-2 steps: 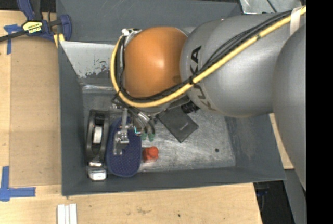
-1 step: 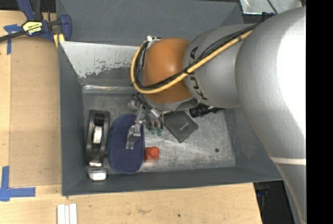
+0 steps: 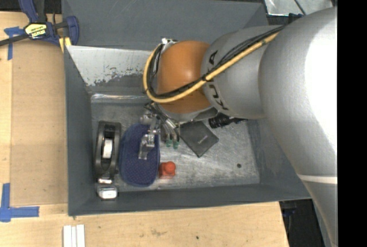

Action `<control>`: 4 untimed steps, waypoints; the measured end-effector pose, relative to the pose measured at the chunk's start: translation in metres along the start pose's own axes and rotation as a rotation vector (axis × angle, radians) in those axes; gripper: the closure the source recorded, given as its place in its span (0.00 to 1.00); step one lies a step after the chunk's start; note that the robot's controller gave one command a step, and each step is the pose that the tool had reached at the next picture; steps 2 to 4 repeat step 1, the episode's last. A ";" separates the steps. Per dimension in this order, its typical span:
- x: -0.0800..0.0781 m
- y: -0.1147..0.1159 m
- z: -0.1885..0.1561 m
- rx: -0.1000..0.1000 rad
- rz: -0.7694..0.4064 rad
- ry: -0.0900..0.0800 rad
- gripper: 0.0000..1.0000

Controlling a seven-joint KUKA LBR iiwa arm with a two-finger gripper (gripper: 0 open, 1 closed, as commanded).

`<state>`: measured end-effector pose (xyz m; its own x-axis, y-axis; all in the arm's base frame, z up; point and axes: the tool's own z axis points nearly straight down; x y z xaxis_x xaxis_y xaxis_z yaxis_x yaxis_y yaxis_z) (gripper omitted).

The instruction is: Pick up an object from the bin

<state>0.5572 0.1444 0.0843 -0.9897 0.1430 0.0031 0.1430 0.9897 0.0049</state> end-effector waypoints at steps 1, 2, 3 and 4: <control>-0.004 -0.005 -0.124 0.002 -0.193 -0.013 1.00; -0.004 -0.005 -0.124 0.002 -0.193 -0.013 1.00; -0.004 -0.005 -0.124 0.002 -0.193 -0.013 1.00; -0.004 -0.005 -0.124 0.002 -0.193 -0.013 1.00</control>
Offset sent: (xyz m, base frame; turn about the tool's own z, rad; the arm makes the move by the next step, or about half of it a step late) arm 0.0009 -0.0059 0.1195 -0.1913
